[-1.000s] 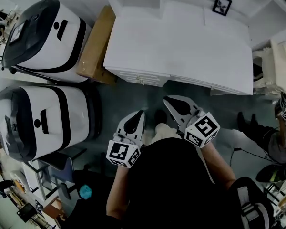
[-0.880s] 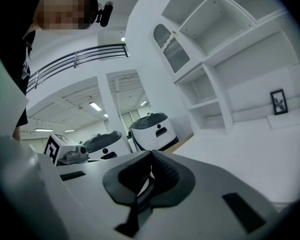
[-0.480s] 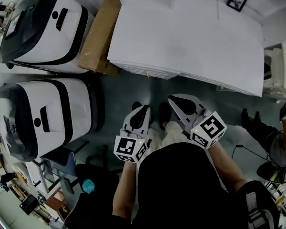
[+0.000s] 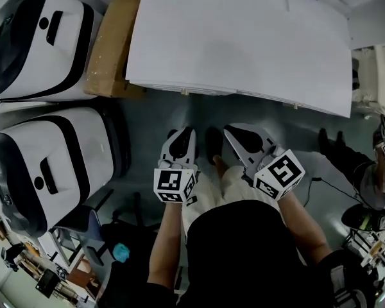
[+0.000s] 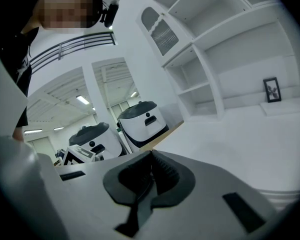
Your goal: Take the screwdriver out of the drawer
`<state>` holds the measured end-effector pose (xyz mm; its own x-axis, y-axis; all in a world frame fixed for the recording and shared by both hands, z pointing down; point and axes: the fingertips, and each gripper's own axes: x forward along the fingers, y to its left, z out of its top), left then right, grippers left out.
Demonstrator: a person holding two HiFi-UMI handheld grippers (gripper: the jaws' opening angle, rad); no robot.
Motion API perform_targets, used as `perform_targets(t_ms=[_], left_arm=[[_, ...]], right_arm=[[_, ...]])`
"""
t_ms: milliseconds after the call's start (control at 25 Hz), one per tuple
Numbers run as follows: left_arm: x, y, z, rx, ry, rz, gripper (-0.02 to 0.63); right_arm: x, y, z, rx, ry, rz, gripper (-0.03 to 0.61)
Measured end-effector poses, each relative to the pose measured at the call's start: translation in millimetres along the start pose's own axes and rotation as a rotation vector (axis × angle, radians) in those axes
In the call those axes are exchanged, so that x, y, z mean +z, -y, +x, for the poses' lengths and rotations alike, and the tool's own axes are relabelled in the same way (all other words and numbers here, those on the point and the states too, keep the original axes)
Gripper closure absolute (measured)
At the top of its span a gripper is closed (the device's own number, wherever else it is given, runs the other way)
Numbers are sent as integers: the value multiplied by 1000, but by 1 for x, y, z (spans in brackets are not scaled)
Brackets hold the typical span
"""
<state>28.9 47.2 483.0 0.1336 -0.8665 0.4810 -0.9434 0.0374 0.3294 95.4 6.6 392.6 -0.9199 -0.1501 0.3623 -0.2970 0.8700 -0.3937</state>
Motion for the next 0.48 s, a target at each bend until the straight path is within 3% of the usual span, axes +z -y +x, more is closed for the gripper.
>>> perform_targets(t_ms=[480], left_arm=[[-38, -32, 61, -26, -76, -46, 549]], right_arm=[[-15, 26, 8, -81, -23, 35, 560]])
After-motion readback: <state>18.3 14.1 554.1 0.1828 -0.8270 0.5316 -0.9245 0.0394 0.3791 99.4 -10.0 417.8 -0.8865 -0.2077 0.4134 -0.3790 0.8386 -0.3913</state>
